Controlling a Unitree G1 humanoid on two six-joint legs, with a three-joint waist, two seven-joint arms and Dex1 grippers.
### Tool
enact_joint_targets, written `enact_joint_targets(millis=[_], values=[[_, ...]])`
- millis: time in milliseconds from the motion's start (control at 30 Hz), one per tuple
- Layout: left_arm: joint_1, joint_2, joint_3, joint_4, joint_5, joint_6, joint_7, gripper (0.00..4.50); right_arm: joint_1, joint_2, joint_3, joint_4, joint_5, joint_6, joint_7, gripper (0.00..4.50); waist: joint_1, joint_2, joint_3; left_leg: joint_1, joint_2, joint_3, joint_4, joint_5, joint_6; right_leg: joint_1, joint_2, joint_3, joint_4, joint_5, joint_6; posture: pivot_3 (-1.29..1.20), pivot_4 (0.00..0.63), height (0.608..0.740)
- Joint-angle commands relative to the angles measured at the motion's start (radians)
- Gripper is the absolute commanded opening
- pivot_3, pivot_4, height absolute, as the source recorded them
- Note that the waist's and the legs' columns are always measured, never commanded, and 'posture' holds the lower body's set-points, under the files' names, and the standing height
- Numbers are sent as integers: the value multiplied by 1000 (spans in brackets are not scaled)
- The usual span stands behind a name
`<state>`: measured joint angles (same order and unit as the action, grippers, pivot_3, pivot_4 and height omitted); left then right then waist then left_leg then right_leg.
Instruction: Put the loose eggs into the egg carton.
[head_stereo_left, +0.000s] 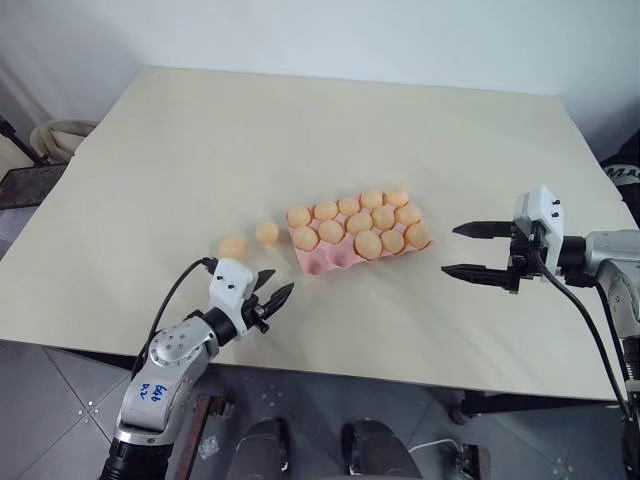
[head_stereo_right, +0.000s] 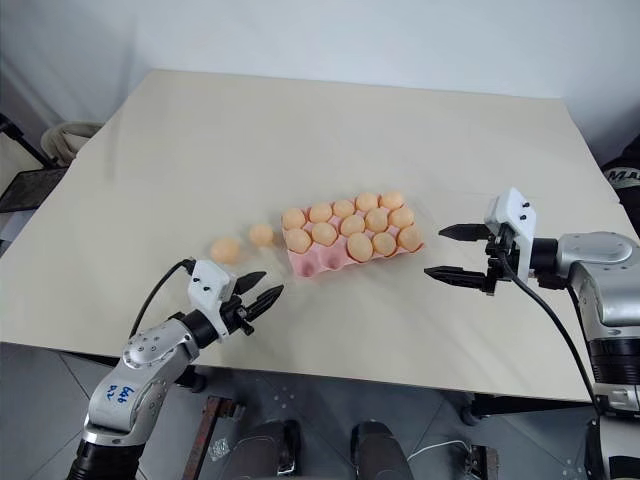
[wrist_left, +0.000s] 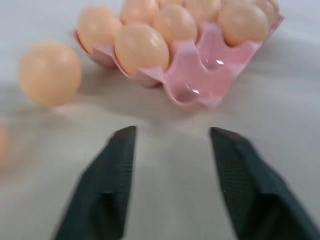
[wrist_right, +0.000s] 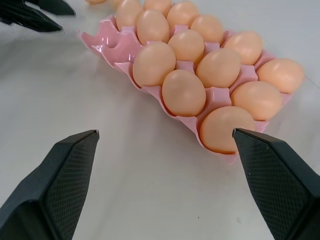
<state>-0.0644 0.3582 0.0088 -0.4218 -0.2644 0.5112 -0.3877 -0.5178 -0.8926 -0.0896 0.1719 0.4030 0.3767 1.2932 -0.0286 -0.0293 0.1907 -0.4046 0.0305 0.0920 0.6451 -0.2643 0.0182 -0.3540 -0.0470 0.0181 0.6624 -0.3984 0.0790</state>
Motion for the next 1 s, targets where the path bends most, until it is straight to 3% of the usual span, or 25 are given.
enact_joint_targets(millis=[33, 133, 467, 600, 1000], values=[[-8, -5, 23, -56, -1, 10, 30, 3626, -39, 1, -2, 13, -5, -20, 4, 4500, -2, 0, 0, 0, 0, 0, 0, 0, 0, 0, 0, 0, 0, 0, 0, 0, 150, 740], [-32, -15, 43, -67, -8, 21, 57, 4473, -57, 6, 6, 30, -11, -26, 8, 4500, 0, 0, 0, 0, 0, 0, 0, 0, 0, 0, 0, 0, 0, 0, 0, 0, 150, 740], [-257, 17, 80, 40, -37, 171, 55, 4473, -81, 20, 19, 57, -26, -43, 13, 4500, 1, 0, 0, 0, 0, 0, 1, 1, -1, 0, 0, -1, 0, 0, 0, 0, 150, 740], [-363, 84, 60, 151, -33, 241, -3, 4473, -73, 19, 15, 51, -27, -40, 3, 4500, 0, 0, 0, 0, 0, 0, 0, 3, -5, 0, 0, -1, -1, 0, 0, 0, 150, 740], [-622, 219, -16, 623, 50, 24, -249, 4473, -3, -1, -32, -17, -3, -25, -29, 4500, 2, 0, 0, -1, 0, 0, 0, 3, -6, -1, 0, -2, 0, 0, 0, 0, 150, 740]])
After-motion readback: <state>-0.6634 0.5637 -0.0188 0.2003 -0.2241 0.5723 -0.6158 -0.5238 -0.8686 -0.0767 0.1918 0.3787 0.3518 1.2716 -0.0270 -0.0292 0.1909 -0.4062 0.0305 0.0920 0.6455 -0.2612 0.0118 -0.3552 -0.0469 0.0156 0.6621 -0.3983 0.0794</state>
